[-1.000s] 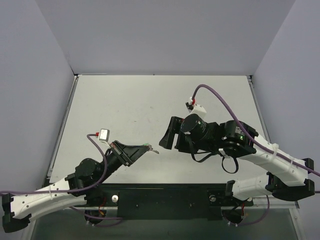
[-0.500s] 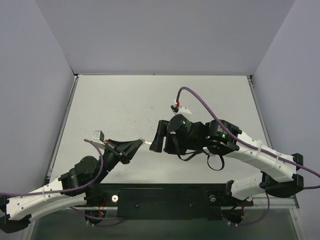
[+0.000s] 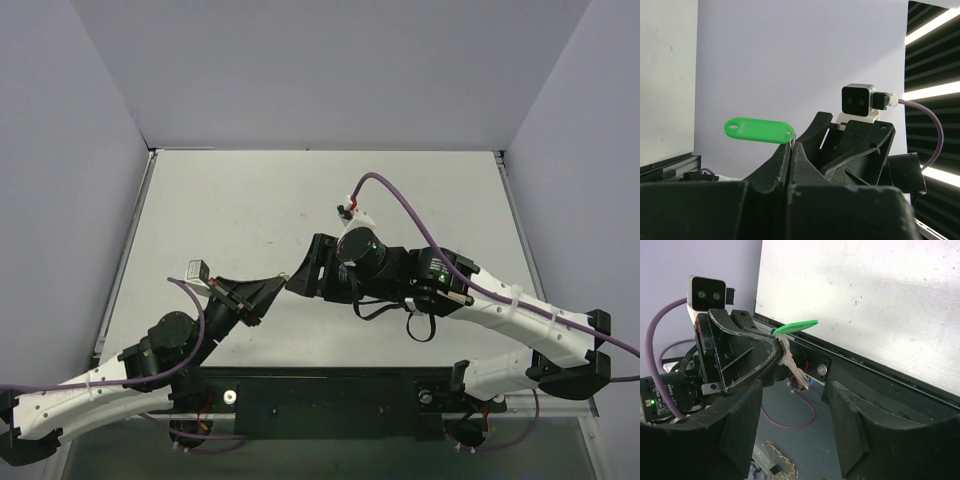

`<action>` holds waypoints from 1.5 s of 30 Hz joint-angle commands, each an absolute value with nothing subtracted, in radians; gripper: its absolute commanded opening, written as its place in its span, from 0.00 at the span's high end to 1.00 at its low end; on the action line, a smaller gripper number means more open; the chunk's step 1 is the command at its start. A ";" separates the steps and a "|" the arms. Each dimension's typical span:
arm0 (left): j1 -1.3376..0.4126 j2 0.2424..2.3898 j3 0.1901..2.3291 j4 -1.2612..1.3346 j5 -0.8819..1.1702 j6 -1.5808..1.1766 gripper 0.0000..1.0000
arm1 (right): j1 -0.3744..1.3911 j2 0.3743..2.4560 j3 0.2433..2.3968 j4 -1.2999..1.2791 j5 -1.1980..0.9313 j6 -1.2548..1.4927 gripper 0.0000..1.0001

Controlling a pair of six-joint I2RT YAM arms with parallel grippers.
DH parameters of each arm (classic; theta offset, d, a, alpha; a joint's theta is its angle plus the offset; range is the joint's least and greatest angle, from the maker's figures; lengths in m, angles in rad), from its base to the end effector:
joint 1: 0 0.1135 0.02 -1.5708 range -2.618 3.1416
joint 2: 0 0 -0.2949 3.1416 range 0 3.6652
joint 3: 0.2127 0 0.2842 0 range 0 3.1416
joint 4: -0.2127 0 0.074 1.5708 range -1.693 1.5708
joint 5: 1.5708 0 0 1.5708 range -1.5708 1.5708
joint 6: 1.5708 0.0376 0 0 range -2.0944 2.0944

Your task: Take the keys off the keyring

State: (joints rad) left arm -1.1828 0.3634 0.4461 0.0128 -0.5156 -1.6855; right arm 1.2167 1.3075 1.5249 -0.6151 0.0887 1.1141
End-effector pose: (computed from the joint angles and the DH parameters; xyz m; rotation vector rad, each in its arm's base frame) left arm 0.0635 -0.1064 0.3112 -0.9296 1.5731 -1.8500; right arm 0.1086 0.2843 0.4736 -0.0494 2.2635 1.3424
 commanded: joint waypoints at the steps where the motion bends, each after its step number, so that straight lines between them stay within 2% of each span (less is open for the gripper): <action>1: -1.181 0.377 0.476 0.115 -0.497 -1.671 1.00 | 1.207 1.243 1.477 -0.491 0.115 1.121 0.50; 11: -1.181 0.408 0.485 0.238 -0.483 -1.617 1.00 | 1.192 1.187 1.350 -0.304 0.097 1.172 0.56; 16: -1.181 0.417 0.495 0.239 -0.474 -1.608 1.00 | 1.192 1.180 1.325 -0.247 0.106 1.187 0.71; 20: -1.181 0.422 0.503 0.247 -0.463 -1.601 1.00 | 1.192 1.196 1.339 -0.255 0.104 1.186 0.78; 23: -1.181 0.420 0.503 0.250 -0.460 -1.600 1.00 | 1.193 1.201 1.345 -0.261 0.100 1.184 0.97; 24: -1.181 0.419 0.503 0.250 -0.457 -1.598 1.00 | 1.193 1.201 1.345 -0.267 0.100 1.186 1.00; 28: -1.181 0.408 0.503 0.250 -0.451 -1.592 1.00 | 1.195 1.190 1.339 -0.278 0.112 1.187 1.00; 29: -1.181 0.402 0.506 0.247 -0.451 -1.589 0.97 | 1.195 1.189 1.339 -0.279 0.113 1.184 1.00; 31: -1.181 0.396 0.511 0.230 -0.443 -1.582 0.75 | 1.195 1.184 1.342 -0.288 0.115 1.180 1.00; 32: -1.181 0.391 0.518 0.221 -0.437 -1.577 0.55 | 1.195 1.183 1.348 -0.294 0.114 1.174 1.00; 34: -1.181 0.382 0.540 0.186 -0.433 -1.549 0.36 | 1.195 1.175 1.354 -0.305 0.112 1.161 1.00; 36: -1.181 0.364 0.569 0.117 -0.437 -1.494 0.29 | 1.193 1.163 1.355 -0.311 0.110 1.146 1.00; 40: -1.181 0.318 0.656 -0.077 -0.463 -1.396 0.29 | 1.183 1.144 1.356 -0.316 0.080 1.118 1.00; 45: -1.181 0.272 0.739 -0.208 -0.472 -1.318 0.39 | 1.175 1.126 1.359 -0.278 0.008 1.077 1.00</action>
